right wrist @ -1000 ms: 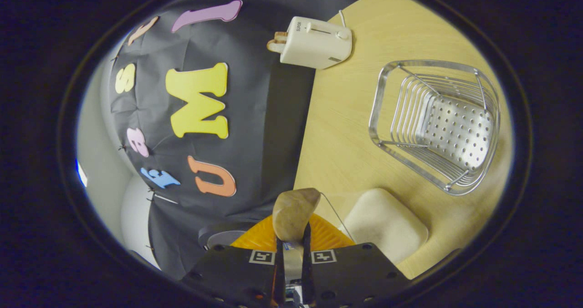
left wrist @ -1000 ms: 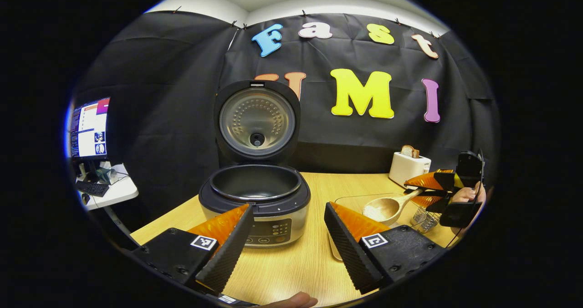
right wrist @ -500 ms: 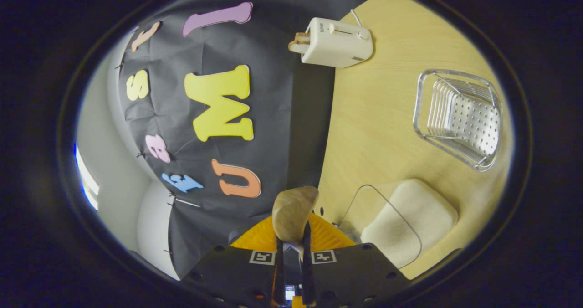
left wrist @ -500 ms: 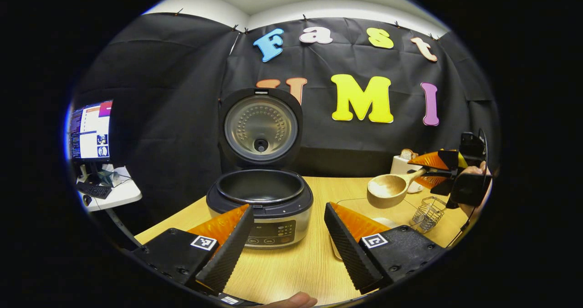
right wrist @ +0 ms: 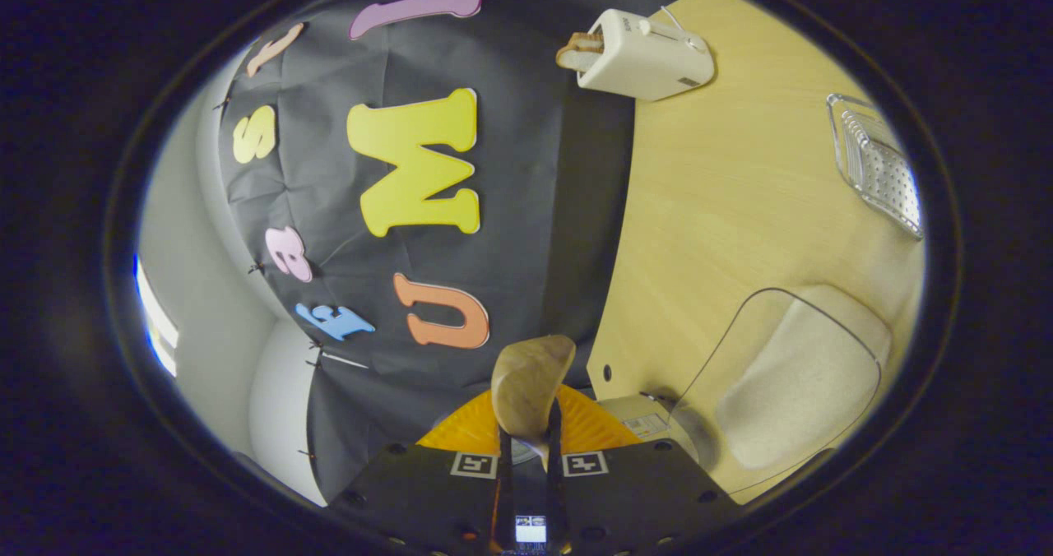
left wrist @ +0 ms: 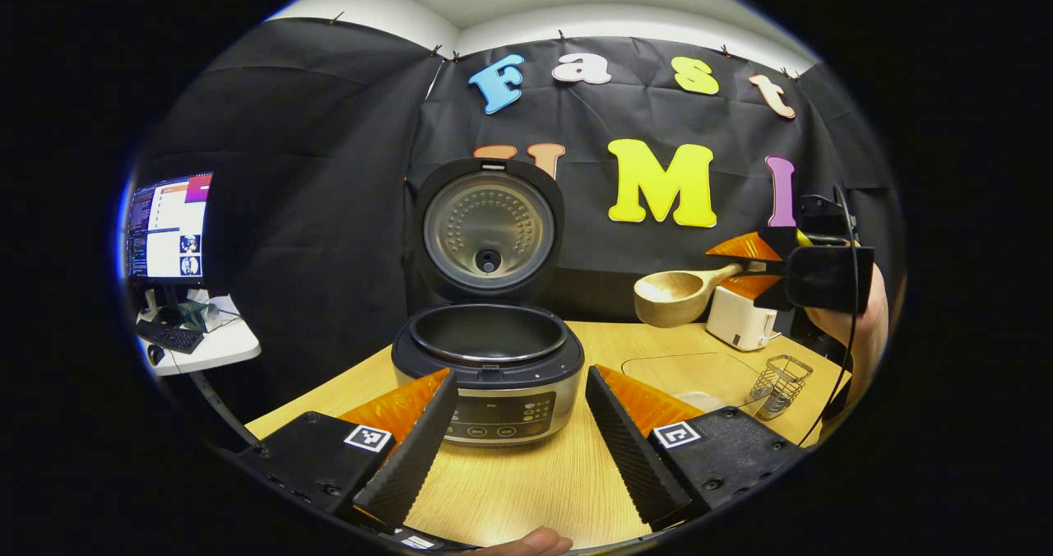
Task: Close the left gripper, press the button to open the rice cooker; take a wooden spoon from the chopstick holder with the right hand, scoop a spoonful of rice and pour it into the rice cooker, then put the wooden spoon back into the chopstick holder.
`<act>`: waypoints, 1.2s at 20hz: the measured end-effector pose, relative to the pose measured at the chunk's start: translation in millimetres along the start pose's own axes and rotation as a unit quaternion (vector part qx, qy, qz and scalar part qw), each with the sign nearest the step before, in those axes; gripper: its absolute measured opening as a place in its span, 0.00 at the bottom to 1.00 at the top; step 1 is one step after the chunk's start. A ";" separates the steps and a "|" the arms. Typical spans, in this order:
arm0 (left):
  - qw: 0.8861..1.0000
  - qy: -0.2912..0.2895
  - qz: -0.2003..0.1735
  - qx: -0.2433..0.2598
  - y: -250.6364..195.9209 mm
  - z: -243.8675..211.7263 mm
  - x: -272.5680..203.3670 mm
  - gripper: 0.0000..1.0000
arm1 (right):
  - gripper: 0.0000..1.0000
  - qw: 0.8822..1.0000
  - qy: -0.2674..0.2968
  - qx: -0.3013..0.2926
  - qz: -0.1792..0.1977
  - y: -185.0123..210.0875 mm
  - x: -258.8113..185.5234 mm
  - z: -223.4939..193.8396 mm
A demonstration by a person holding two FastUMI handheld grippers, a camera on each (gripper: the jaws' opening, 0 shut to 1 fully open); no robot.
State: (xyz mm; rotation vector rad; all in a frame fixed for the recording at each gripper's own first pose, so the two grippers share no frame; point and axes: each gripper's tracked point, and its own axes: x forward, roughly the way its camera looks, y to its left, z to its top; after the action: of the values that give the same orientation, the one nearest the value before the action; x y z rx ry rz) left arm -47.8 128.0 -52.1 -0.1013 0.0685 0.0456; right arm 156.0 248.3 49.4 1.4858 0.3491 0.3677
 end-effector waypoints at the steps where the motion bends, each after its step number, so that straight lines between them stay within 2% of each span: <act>1: 1.000 0.001 0.002 -0.004 4.6 -2.3 -0.2 0.99 | 0.14 1.000 0.002 -0.006 -0.001 3.5 9.1 -6.6; 6: 1.000 0.011 0.018 -0.008 25.1 -13.9 0.5 1.00 | 0.12 0.999 0.013 -0.037 -0.014 9.2 54.9 -42.2; 7: 1.000 0.011 0.020 -0.008 28.7 -15.3 -0.4 1.00 | 0.14 0.999 0.014 -0.046 -0.020 9.5 64.8 -48.8; 13: 0.999 0.009 0.025 -0.017 37.9 -15.9 -2.1 0.99 | 0.13 0.991 0.031 -0.125 -0.029 18.6 106.6 -101.5; 15: 0.999 0.008 0.026 -0.017 39.4 -15.7 -3.0 1.00 | 0.13 0.985 0.033 -0.165 -0.034 22.3 116.7 -115.5; 16: 1.000 0.007 0.025 -0.017 38.7 -15.1 -3.5 0.95 | 0.14 0.981 0.032 -0.186 -0.037 23.6 121.2 -120.5; 18: 1.000 0.005 0.025 -0.016 39.0 -15.6 -4.1 0.95 | 0.13 0.973 0.026 -0.224 -0.040 27.5 128.0 -127.0; 19: 1.000 0.005 0.025 -0.016 38.6 -14.8 -4.8 0.99 | 0.13 0.969 0.025 -0.241 -0.041 29.4 130.9 -130.7; 24: 1.000 0.002 0.021 -0.015 36.1 -13.3 -6.5 0.99 | 0.13 0.946 0.017 -0.322 -0.040 33.2 135.9 -139.5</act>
State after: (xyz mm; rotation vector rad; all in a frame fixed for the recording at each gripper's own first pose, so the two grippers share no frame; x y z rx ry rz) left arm -56.9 162.2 -68.5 -0.1296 0.0734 0.0893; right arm 215.0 435.1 74.7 0.8216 0.2787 0.3964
